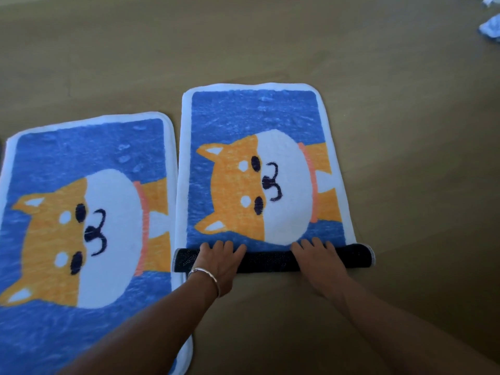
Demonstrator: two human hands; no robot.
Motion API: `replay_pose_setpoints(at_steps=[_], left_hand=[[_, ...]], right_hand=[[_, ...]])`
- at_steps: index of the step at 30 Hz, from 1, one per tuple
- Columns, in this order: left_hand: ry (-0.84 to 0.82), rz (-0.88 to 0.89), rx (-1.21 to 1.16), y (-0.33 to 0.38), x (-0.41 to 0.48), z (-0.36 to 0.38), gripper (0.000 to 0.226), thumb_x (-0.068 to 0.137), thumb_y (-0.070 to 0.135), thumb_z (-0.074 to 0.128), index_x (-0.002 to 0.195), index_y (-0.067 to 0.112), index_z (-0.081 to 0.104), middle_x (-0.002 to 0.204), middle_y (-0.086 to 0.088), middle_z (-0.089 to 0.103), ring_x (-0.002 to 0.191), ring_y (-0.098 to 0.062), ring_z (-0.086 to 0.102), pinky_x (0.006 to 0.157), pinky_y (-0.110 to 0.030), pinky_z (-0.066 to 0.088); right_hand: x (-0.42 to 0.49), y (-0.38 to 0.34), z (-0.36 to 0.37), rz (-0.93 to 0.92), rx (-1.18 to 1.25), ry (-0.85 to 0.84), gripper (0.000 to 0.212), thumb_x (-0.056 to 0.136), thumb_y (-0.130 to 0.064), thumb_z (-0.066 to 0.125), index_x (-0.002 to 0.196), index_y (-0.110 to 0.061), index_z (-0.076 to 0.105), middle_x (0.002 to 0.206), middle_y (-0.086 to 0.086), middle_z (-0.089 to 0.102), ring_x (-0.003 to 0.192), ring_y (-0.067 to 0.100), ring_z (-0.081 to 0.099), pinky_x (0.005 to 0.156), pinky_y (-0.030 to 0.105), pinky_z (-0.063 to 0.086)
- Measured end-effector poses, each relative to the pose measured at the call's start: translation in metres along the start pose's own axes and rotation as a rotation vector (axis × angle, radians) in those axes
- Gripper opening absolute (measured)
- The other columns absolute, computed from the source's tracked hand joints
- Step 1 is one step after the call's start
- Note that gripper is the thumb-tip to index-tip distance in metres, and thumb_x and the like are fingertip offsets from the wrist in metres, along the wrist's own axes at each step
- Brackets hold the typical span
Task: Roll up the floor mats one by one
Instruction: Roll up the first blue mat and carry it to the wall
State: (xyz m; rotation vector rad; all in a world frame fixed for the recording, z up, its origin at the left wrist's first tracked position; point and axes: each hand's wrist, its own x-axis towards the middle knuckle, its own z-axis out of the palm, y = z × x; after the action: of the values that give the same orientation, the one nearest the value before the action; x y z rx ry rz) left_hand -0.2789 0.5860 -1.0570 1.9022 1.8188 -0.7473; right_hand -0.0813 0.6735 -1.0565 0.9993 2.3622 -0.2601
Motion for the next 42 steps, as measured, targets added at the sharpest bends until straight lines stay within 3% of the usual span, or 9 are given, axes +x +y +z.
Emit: replay_pose_setpoints(at_steps=[4,9,12,17,25,29,34,37,42], left_hand=[[0.084,-0.043,-0.042,0.007,0.004,-0.005,0.045,0.087,0.016,0.041,0.131,0.016,0.032,0.121,-0.009,0.044,0.113,-0.029,0.038,0.095,-0.043,0.028],[0.187,0.023,0.008,0.008,-0.005,0.012,0.075,0.057,0.022,0.07,0.128,0.016,0.046,0.102,-0.015,0.052,0.085,-0.031,0.047,0.07,-0.045,0.041],[0.259,0.075,0.003,0.014,-0.002,0.012,0.08,0.051,0.019,0.073,0.128,0.02,0.052,0.093,-0.013,0.056,0.074,-0.029,0.05,0.059,-0.042,0.044],[0.152,-0.066,-0.064,0.024,0.005,0.004,0.059,0.087,0.02,0.04,0.14,0.022,0.013,0.119,-0.008,0.036,0.101,-0.026,0.039,0.075,-0.039,0.029],[0.424,0.074,-0.067,0.025,0.011,0.021,0.073,0.053,0.028,0.073,0.121,0.017,0.047,0.095,-0.011,0.058,0.077,-0.028,0.057,0.065,-0.041,0.049],[0.473,0.149,-0.149,0.018,0.026,0.022,0.063,0.05,0.021,0.077,0.105,0.023,0.047,0.079,-0.002,0.057,0.064,-0.021,0.058,0.049,-0.033,0.046],[0.502,0.168,-0.184,0.011,0.03,0.02,0.045,0.061,0.026,0.057,0.105,0.021,0.05,0.078,-0.001,0.059,0.063,-0.022,0.059,0.049,-0.033,0.048],[0.502,0.125,-0.085,0.019,0.022,0.016,0.07,0.056,0.019,0.074,0.118,0.014,0.045,0.078,-0.007,0.058,0.059,-0.025,0.054,0.049,-0.036,0.044],[0.279,0.0,-0.078,0.032,0.01,0.003,0.058,0.054,0.012,0.076,0.102,0.016,0.044,0.09,-0.009,0.052,0.075,-0.03,0.052,0.064,-0.04,0.044]], right_hand=[[-0.006,0.006,0.007,-0.031,-0.012,0.103,0.06,0.05,-0.015,0.089,0.103,-0.01,0.063,0.094,0.012,0.058,0.082,0.029,0.061,0.068,0.045,0.054],[0.009,0.006,0.002,-0.052,0.068,-0.006,0.035,0.094,-0.01,0.044,0.128,-0.015,0.038,0.127,0.008,0.047,0.116,0.026,0.048,0.096,0.039,0.036],[0.014,0.011,0.0,-0.07,0.128,-0.016,0.031,0.093,-0.012,0.045,0.124,-0.015,0.039,0.125,0.007,0.049,0.113,0.025,0.05,0.094,0.038,0.036],[-0.001,0.013,0.009,-0.125,0.004,0.115,0.064,0.066,-0.018,0.075,0.124,-0.017,0.048,0.114,0.007,0.052,0.105,0.026,0.05,0.095,0.041,0.041],[0.018,0.01,-0.001,-0.095,0.111,0.098,0.028,0.091,-0.011,0.046,0.118,-0.016,0.042,0.121,0.005,0.047,0.114,0.024,0.044,0.096,0.036,0.032],[0.015,0.008,-0.001,-0.073,0.066,0.129,0.033,0.081,-0.016,0.057,0.113,-0.016,0.047,0.112,0.006,0.049,0.107,0.025,0.046,0.097,0.038,0.033],[0.015,0.001,0.006,-0.067,0.009,0.272,0.043,0.051,-0.01,0.081,0.089,-0.012,0.061,0.081,0.008,0.056,0.075,0.025,0.056,0.069,0.04,0.049],[0.019,0.0,-0.001,-0.075,0.047,0.142,0.022,0.088,-0.009,0.05,0.11,-0.011,0.048,0.11,0.009,0.052,0.105,0.027,0.05,0.089,0.039,0.038],[0.021,0.003,-0.01,-0.048,0.239,-0.28,0.03,0.089,-0.02,0.05,0.116,-0.011,0.043,0.119,0.01,0.05,0.111,0.027,0.049,0.091,0.038,0.038]])
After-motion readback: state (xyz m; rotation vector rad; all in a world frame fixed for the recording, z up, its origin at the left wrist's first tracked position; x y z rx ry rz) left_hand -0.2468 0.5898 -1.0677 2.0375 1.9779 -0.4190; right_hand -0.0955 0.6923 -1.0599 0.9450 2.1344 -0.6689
